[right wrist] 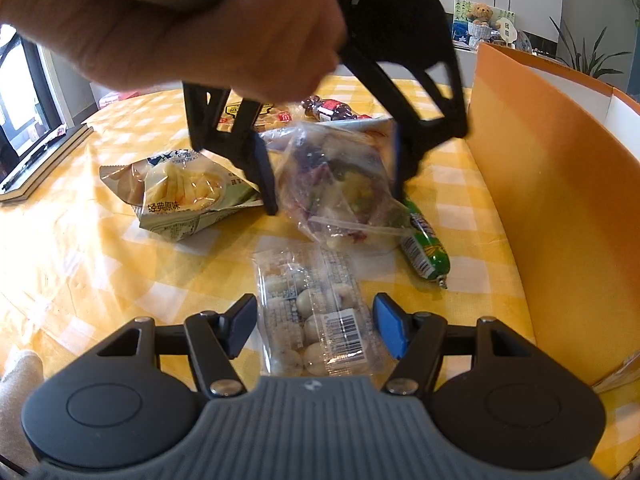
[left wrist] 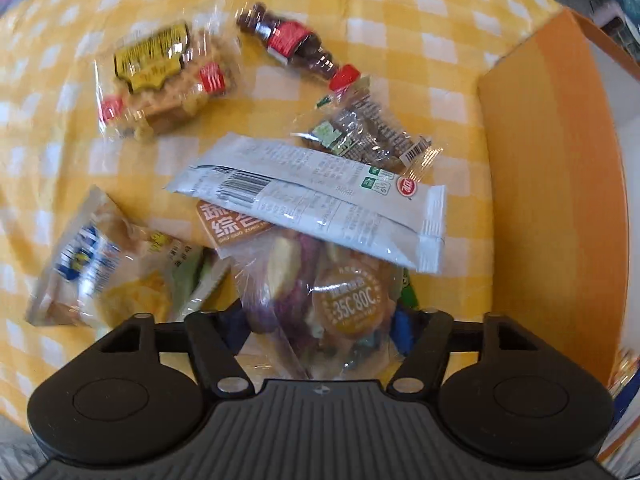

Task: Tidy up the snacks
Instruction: 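Grasp the clear mixed fruit-vegetable chip bag with the right tool and lift it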

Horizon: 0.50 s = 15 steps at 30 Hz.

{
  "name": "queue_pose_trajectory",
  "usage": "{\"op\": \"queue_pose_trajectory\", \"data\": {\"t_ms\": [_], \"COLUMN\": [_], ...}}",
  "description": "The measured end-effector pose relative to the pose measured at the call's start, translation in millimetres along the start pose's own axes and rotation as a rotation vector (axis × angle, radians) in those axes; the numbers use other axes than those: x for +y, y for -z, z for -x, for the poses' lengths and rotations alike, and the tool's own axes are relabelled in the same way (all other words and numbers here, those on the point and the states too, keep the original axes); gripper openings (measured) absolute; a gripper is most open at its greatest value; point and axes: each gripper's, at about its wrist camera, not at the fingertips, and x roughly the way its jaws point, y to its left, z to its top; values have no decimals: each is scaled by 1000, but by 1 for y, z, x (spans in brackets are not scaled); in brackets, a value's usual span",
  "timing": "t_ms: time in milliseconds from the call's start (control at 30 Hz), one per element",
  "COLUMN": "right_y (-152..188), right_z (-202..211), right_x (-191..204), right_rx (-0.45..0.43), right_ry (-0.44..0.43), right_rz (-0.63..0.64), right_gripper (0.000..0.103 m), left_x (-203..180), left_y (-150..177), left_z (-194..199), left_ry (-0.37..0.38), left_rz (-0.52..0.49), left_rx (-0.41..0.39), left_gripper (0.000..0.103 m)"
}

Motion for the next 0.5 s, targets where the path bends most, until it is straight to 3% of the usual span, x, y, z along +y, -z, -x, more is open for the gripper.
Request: {"op": "queue_pose_trajectory", "data": {"t_ms": [100,300,500], "right_y": [0,0,0], "right_z": [0,0,0], "right_x": [-1,-1,-1], "right_rx": [0,-1,-2], "right_ry": [0,0,3], "right_rz": [0,-1,-2], "right_gripper": [64,64,63], "left_x": [-13,-16,-13], "left_y": [12,42,61], "left_z": [10,42,87], "left_ry": [-45,44,92], "left_rz": [-105,-169,-205], "left_rx": [-56,-99,-258], "left_gripper": [74,73,73]}}
